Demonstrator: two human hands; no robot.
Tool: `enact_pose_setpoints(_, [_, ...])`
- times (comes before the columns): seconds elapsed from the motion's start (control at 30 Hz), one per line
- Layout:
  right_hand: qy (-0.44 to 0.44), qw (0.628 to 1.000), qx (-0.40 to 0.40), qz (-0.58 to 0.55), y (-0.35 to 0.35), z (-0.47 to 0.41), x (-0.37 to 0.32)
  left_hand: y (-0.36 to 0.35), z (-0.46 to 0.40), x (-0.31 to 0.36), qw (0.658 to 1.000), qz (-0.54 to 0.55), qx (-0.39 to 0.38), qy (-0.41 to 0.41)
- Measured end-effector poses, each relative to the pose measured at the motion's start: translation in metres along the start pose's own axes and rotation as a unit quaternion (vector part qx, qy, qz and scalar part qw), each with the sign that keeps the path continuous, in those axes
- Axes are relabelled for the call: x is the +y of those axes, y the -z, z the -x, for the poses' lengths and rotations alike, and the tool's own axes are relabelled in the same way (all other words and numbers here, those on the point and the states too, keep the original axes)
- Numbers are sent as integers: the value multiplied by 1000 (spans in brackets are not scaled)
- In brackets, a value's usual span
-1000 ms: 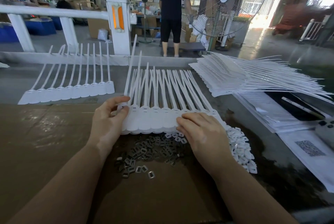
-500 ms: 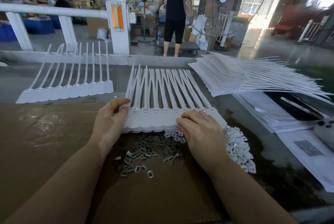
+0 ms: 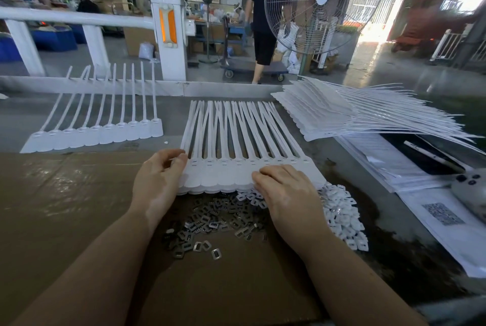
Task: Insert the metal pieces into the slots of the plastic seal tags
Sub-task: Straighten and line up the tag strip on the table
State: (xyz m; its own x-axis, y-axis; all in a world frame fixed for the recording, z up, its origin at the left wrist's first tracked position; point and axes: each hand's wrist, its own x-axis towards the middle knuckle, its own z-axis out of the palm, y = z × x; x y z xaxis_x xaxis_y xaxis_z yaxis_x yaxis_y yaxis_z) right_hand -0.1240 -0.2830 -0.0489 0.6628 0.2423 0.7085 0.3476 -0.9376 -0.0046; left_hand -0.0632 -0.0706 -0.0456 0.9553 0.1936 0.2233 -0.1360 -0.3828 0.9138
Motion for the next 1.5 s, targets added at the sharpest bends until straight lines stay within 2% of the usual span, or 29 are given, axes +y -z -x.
enact_pose_setpoints(0.1, [-1, 1000, -1, -1, 0, 0, 0, -1, 2, 2, 999, -11, 31, -17])
enact_pose_setpoints(0.27, [-1, 1000, 4, -5, 0, 0, 0, -1, 2, 5, 991, -99, 74, -60])
enact_pose_setpoints(0.43, [-7, 1000, 5, -9, 0, -1, -1, -5, -1, 1, 987, -154, 40, -8])
enact_pose_setpoints(0.53, [-8, 1000, 1, -16, 1, -1, -1, -6, -1, 1, 986, -165, 37, -8])
enact_pose_setpoints(1.23, [-27, 999, -2, -33, -3, -4, -3, -1, -5, -1, 993, -111, 50, 4])
enact_pose_setpoints(1.43, [-24, 999, 1, -25, -4, -4, -3, 5, -20, -4, 995, -15, 38, 92])
enact_pose_setpoints(1.5, [-23, 999, 0, -24, -4, -4, -3, 7, -28, -5, 993, -29, 23, 110])
